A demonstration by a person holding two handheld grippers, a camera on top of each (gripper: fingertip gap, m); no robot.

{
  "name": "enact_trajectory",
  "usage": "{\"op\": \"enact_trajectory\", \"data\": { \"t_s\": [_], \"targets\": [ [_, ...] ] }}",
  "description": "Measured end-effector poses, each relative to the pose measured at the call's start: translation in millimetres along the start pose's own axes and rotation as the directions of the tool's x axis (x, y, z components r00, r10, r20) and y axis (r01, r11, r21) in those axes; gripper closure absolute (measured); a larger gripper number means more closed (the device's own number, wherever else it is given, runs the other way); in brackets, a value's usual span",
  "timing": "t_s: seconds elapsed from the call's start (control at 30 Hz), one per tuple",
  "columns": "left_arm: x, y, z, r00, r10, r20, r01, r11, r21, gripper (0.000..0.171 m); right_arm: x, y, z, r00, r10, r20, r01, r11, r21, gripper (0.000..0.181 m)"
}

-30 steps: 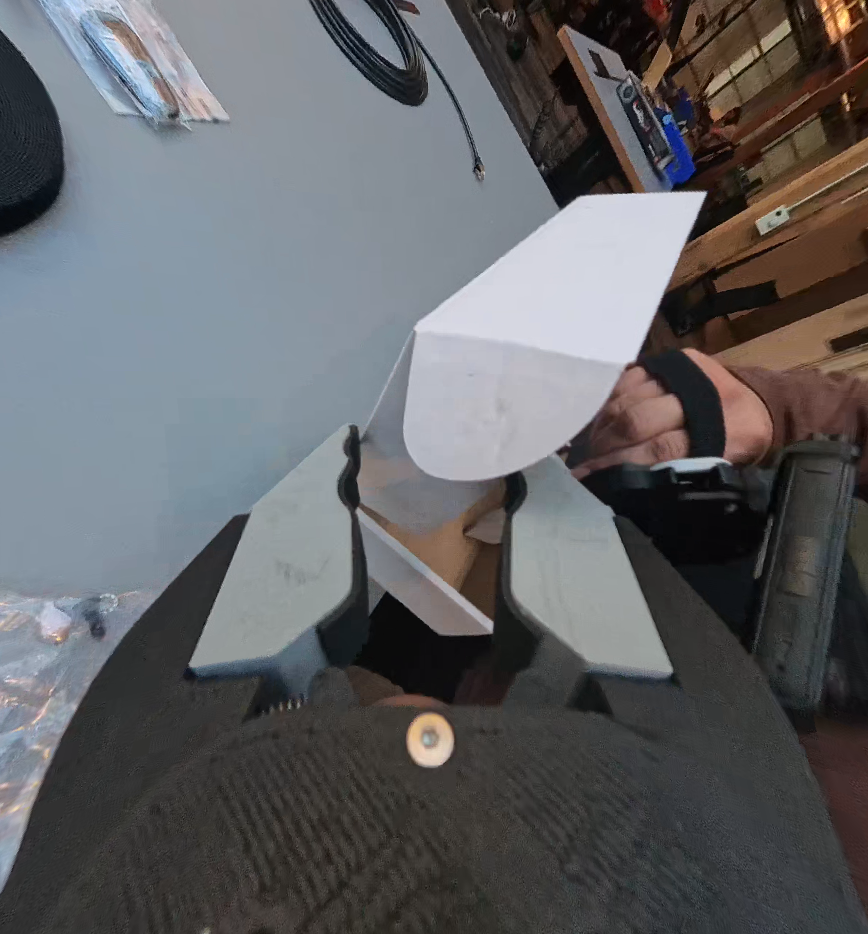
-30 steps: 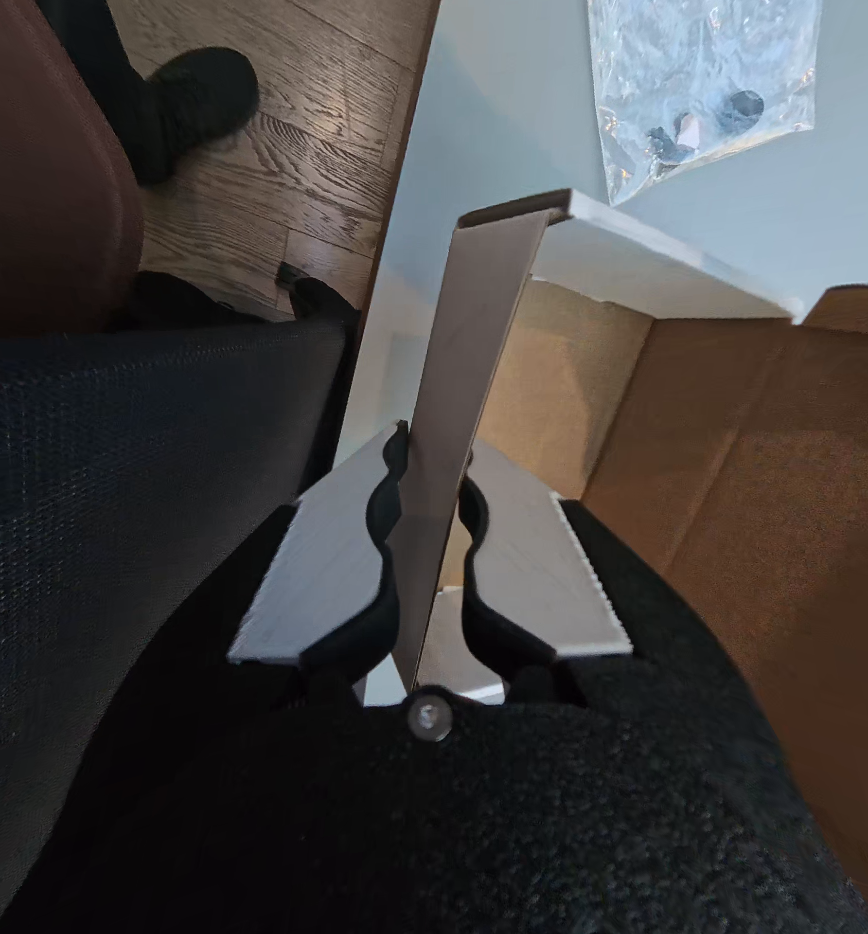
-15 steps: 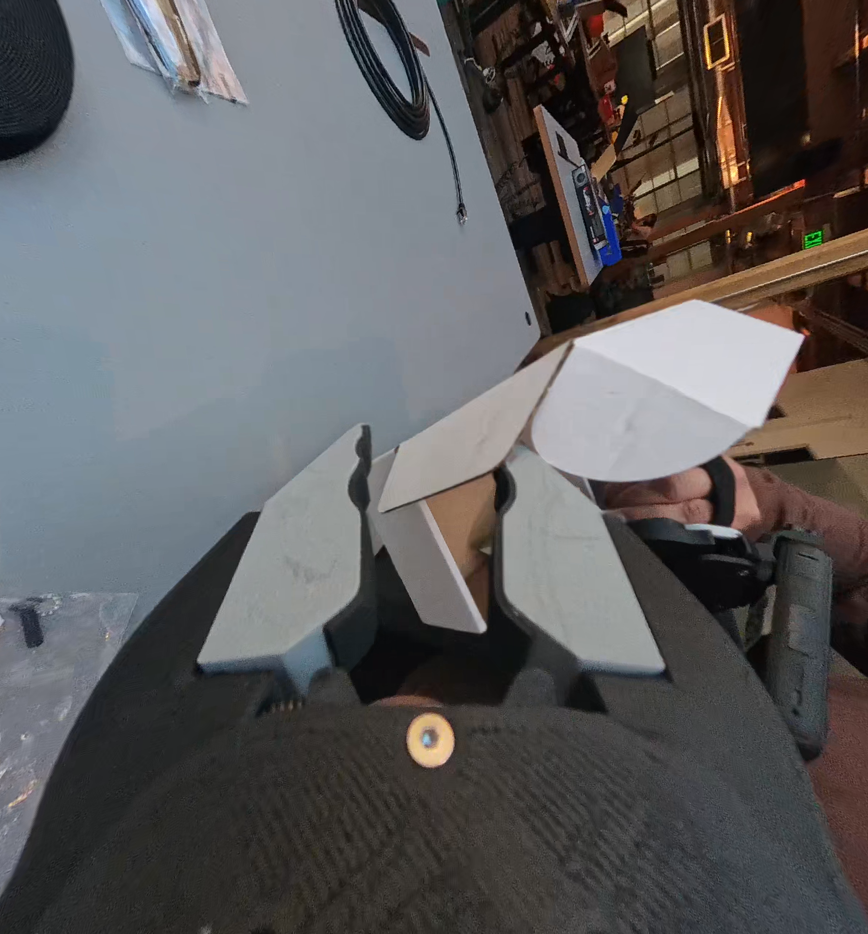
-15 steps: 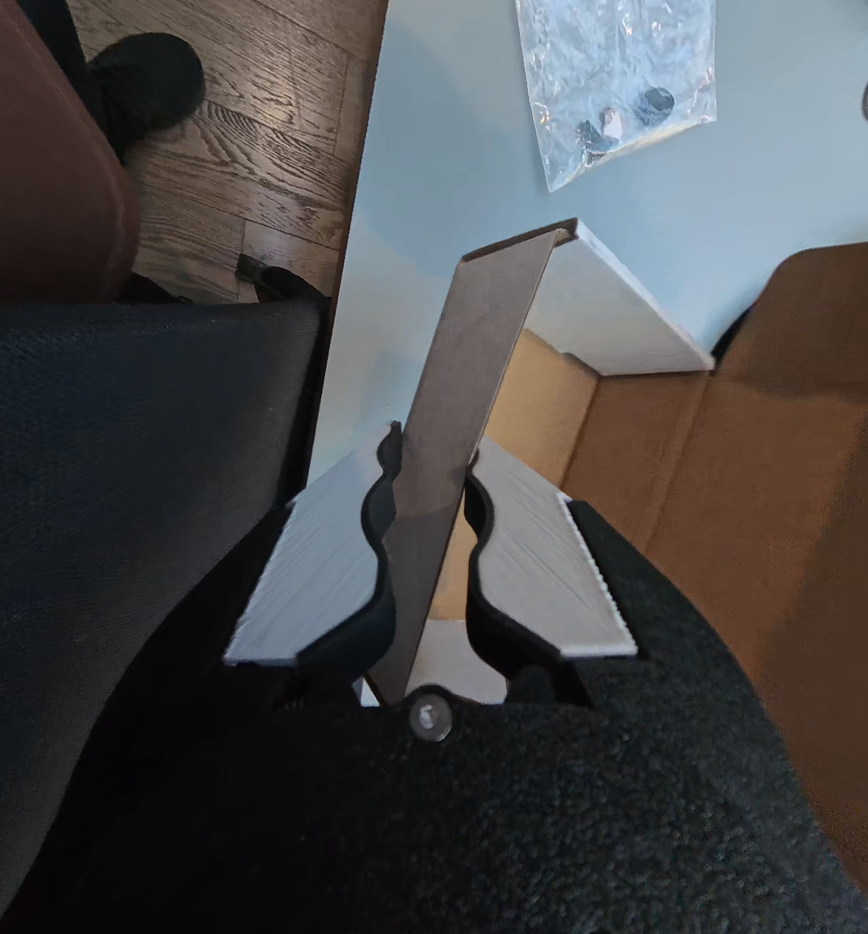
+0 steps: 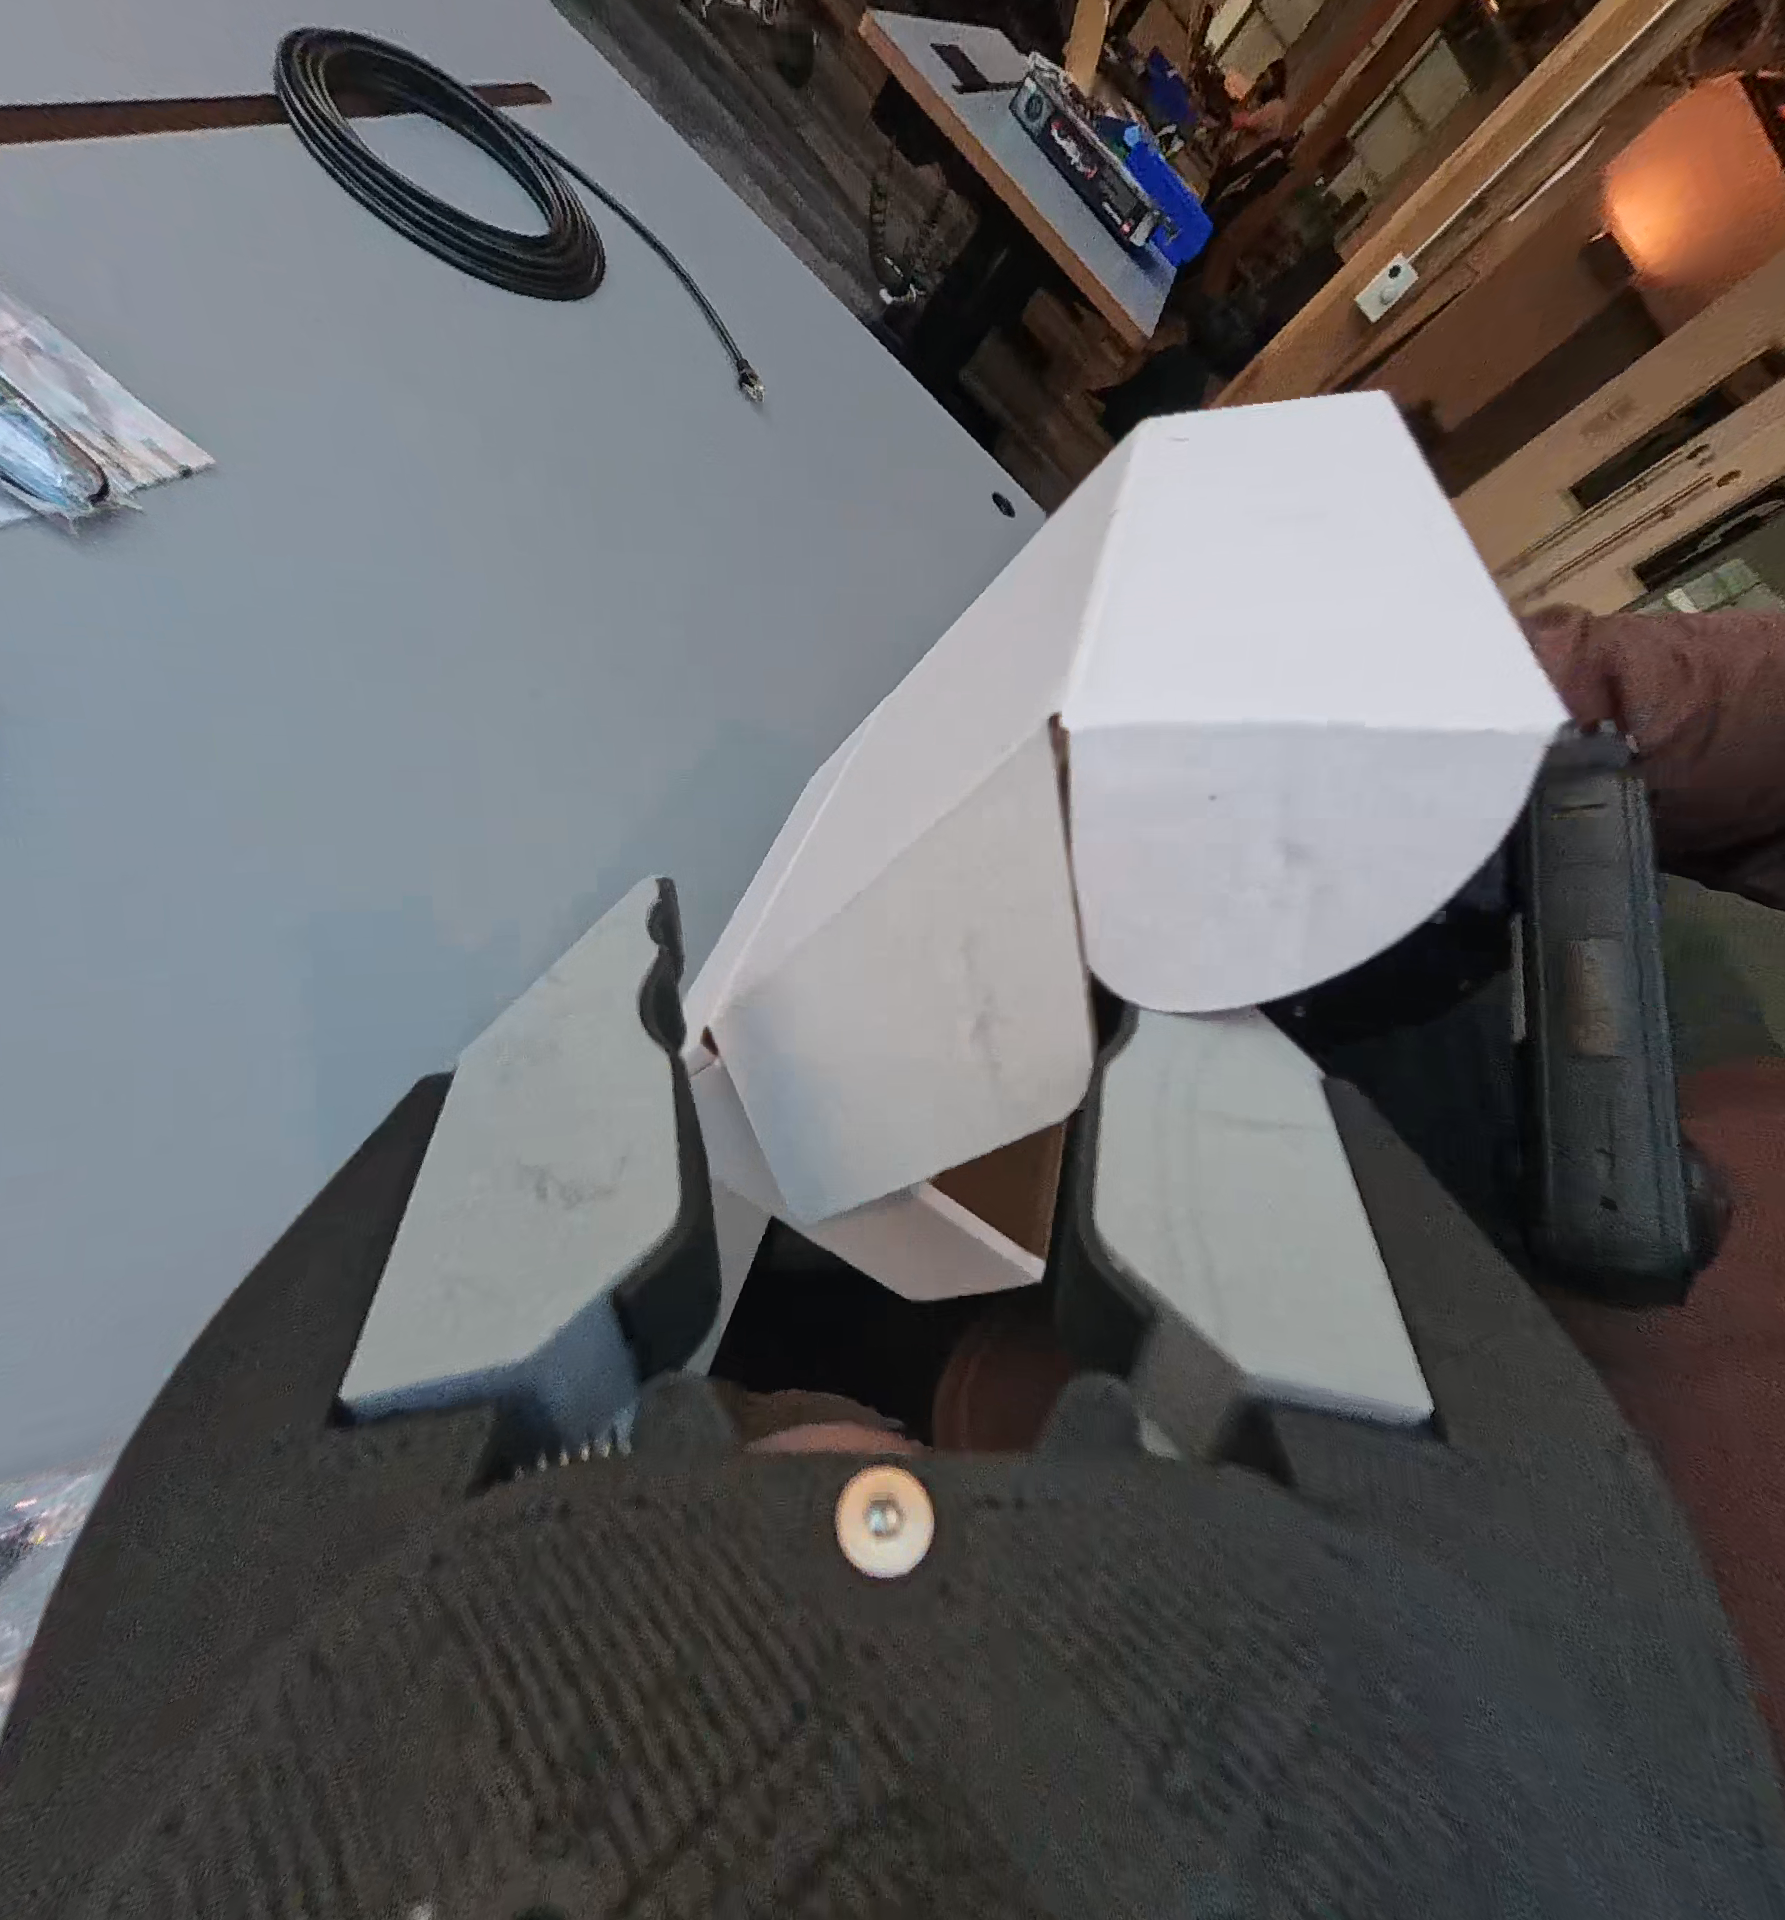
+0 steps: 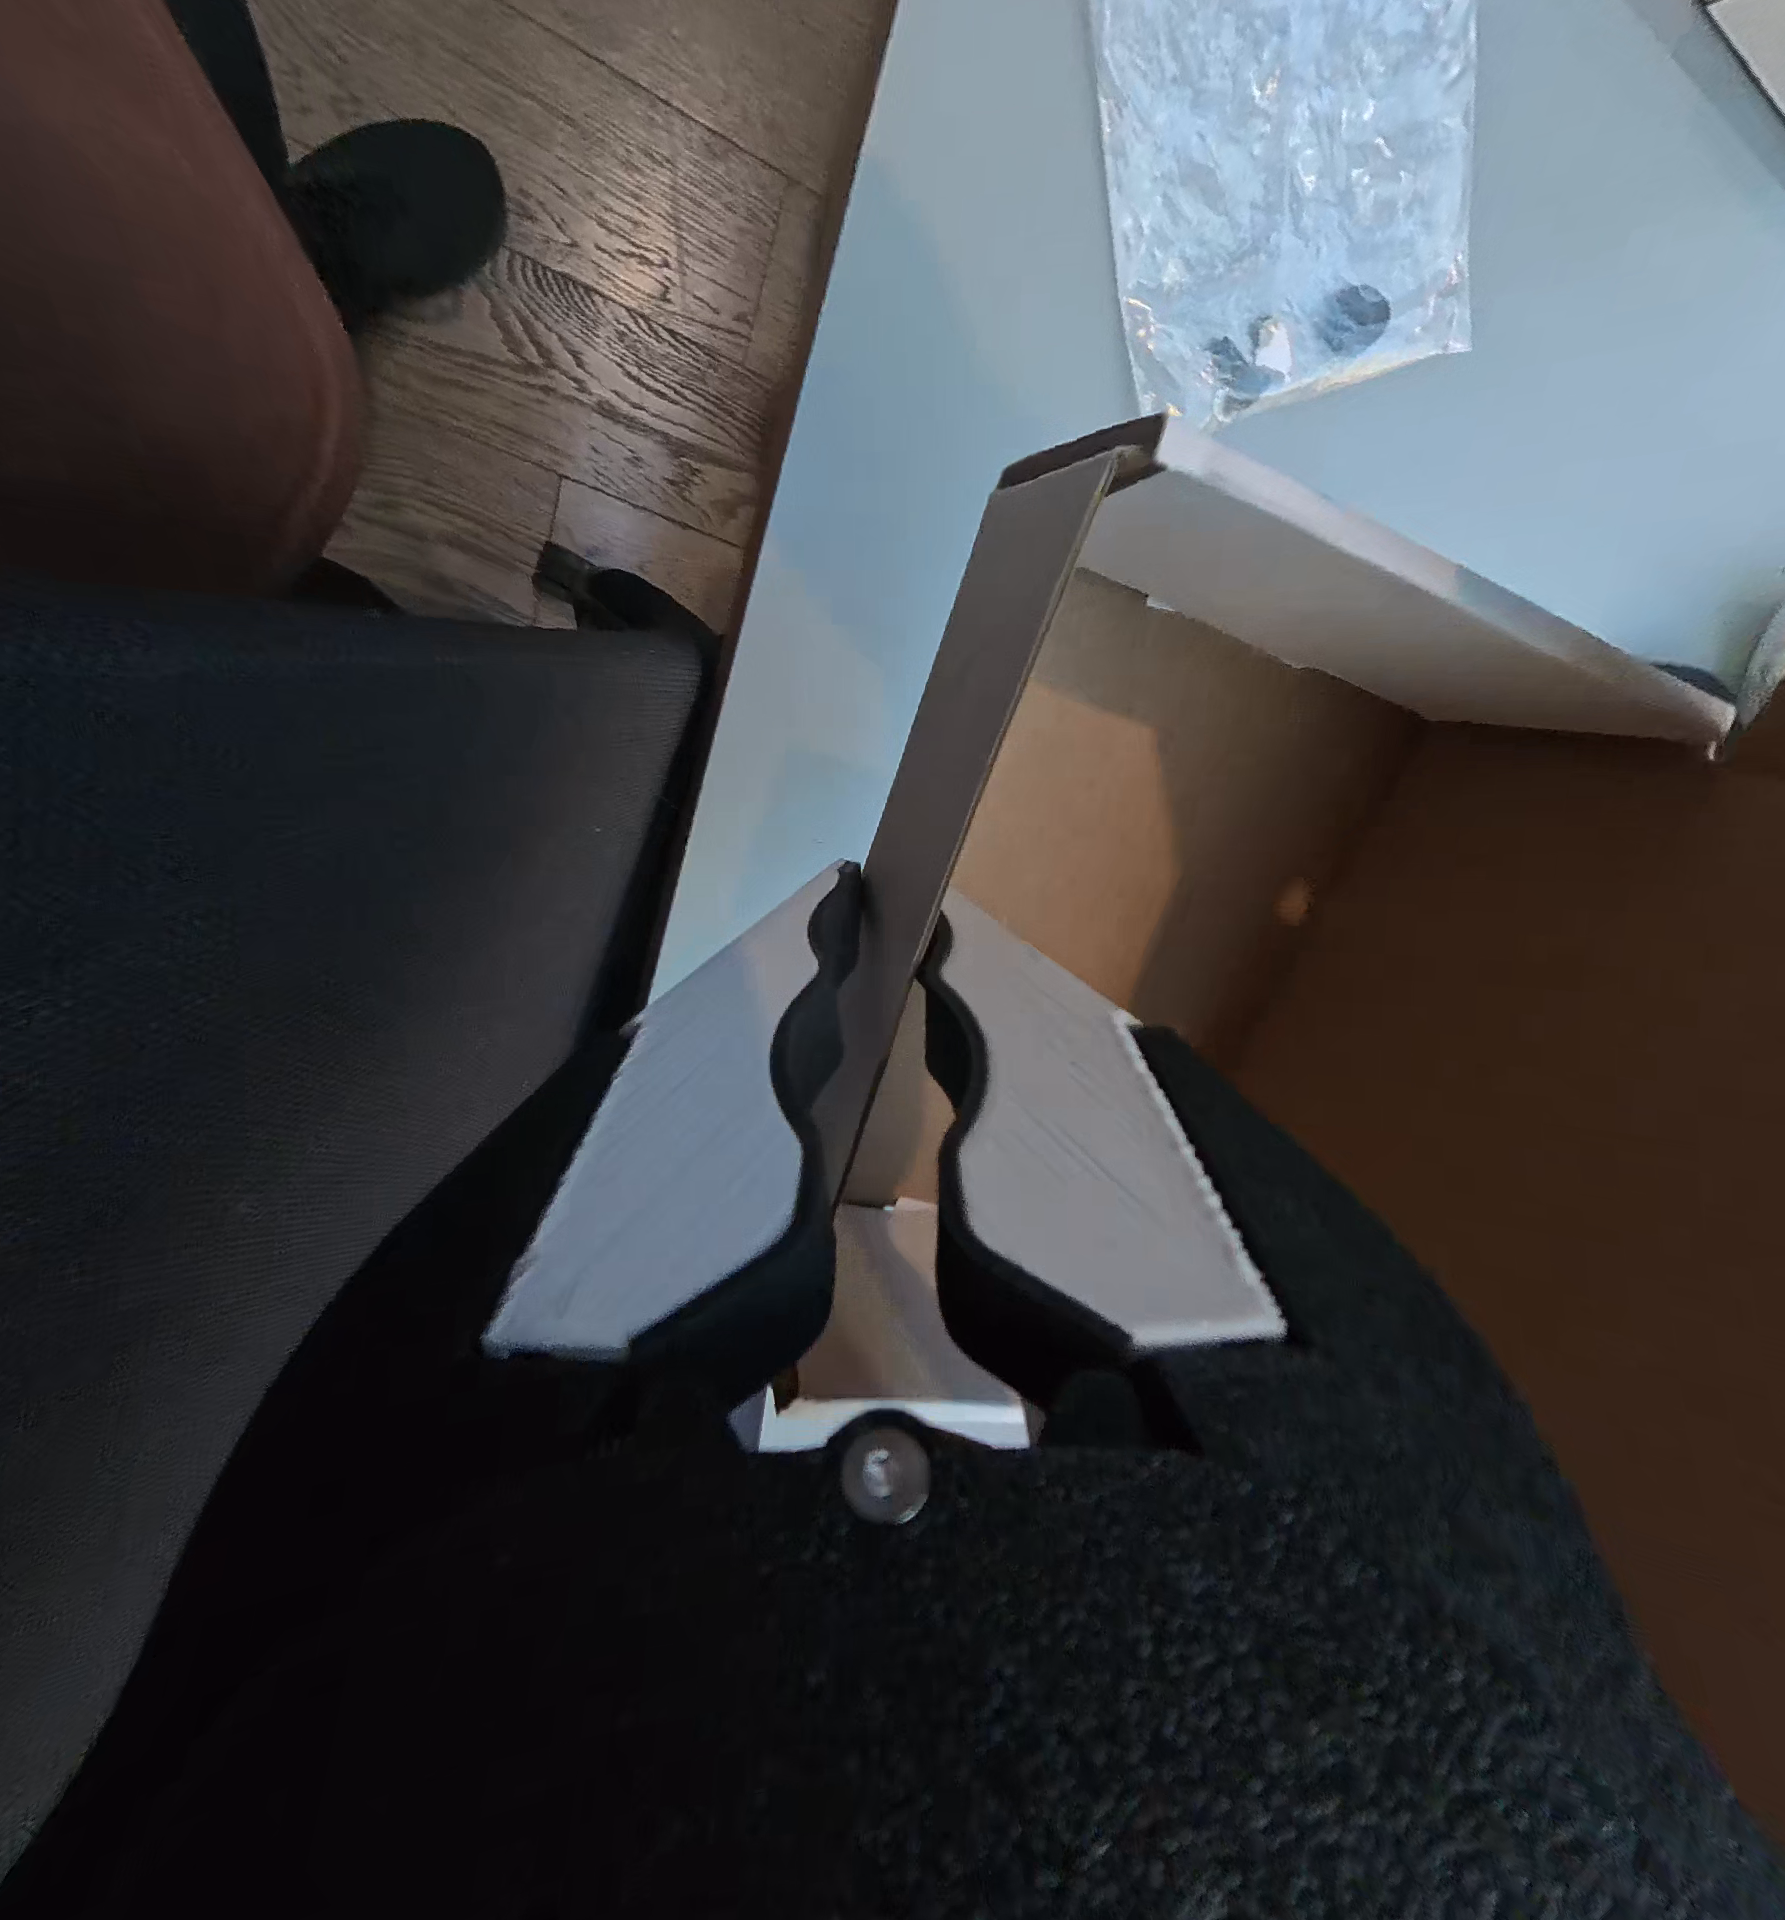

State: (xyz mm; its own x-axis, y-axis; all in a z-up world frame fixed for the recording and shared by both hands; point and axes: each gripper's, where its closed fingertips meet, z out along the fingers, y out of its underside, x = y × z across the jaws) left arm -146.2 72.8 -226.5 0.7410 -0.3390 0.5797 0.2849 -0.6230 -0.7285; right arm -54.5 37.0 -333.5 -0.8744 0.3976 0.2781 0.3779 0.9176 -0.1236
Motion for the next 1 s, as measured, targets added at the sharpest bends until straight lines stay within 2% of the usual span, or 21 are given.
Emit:
{"op": "enact_trajectory", "data": {
  "t_s": [0.1,0.17,0.23,0.27,0.3,0.33,0.4,0.5,0.63,0.73,0.8,0.83,0.9,0.93,1.0],
  "targets": [
    [8.6,-4.6,-5.0,0.999,0.038,-0.036,-0.037,0.999,0.027,0.108,-7.0,-5.5,-3.3,0.999,0.001,0.036,-0.002,1.0,0.03,0.174],
    [9.7,-2.8,-4.0,0.998,0.04,-0.05,-0.04,0.999,0.001,0.117,-10.7,-6.8,-4.9,0.999,-0.02,0.043,0.019,0.999,0.03,0.174],
    [7.5,-1.3,-1.8,0.999,0.038,-0.037,-0.039,0.999,-0.02,0.143,-12.7,-5.7,-5.2,0.998,-0.043,0.045,0.042,0.999,0.012,0.172],
    [0.7,-1.2,-1.1,0.999,0.033,0.008,-0.033,0.999,-0.025,0.15,-12.8,-4.6,-5.0,0.998,-0.048,0.045,0.048,0.999,0.002,0.171],
    [-8.1,-1.9,-1.5,0.998,0.007,0.063,-0.006,1.0,-0.019,0.161,-10.8,-3.2,-4.2,0.998,-0.046,0.034,0.046,0.999,-0.01,0.171],
    [-18.1,-4.6,-3.2,0.992,-0.057,0.113,0.056,0.998,0.011,0.164,-7.1,-0.7,-2.7,0.999,-0.043,0.01,0.043,0.999,-0.029,0.17],
    [-32.8,-7.8,-5.4,0.963,-0.243,0.118,0.233,0.968,0.092,0.163,0.3,7.4,1.9,0.997,-0.056,-0.045,0.052,0.995,-0.091,0.17],
    [-58.4,-0.2,-7.8,0.894,-0.44,0.083,0.421,0.89,0.173,0.164,4.0,14.5,7.8,0.988,-0.112,-0.108,0.094,0.982,-0.162,0.168],
    [-87.7,22.7,-15.5,0.721,-0.689,-0.071,0.687,0.696,0.21,0.165,6.0,24.4,8.4,0.969,-0.186,-0.164,0.145,0.962,-0.23,0.165],
    [-98.6,32.6,-25.4,0.597,-0.772,-0.22,0.8,0.552,0.234,0.166,8.9,23.2,0.4,0.969,-0.155,-0.191,0.119,0.976,-0.184,0.164],
    [-98.0,30.5,-32.0,0.567,-0.77,-0.293,0.822,0.509,0.256,0.166,10.4,20.3,-4.1,0.976,-0.107,-0.189,0.082,0.987,-0.138,0.164],
    [-97.3,29.1,-34.0,0.578,-0.762,-0.29,0.814,0.514,0.271,0.162,11.5,19.1,-5.3,0.979,-0.085,-0.186,0.064,0.991,-0.118,0.164],
    [-92.7,22.0,-36.7,0.619,-0.74,-0.263,0.782,0.554,0.284,0.139,15.0,18.4,-6.0,0.982,-0.056,-0.181,0.039,0.995,-0.094,0.165],
    [-88.9,16.8,-38.3,0.655,-0.718,-0.236,0.753,0.592,0.286,0.133,17.0,18.8,-6.4,0.982,-0.05,-0.18,0.034,0.995,-0.091,0.165],
    [-85.3,9.3,-42.2,0.734,-0.668,-0.119,0.67,0.686,0.284,0.109,21.2,19.0,-8.0,0.983,-0.043,-0.178,0.028,0.996,-0.085,0.168]
  ]
}}
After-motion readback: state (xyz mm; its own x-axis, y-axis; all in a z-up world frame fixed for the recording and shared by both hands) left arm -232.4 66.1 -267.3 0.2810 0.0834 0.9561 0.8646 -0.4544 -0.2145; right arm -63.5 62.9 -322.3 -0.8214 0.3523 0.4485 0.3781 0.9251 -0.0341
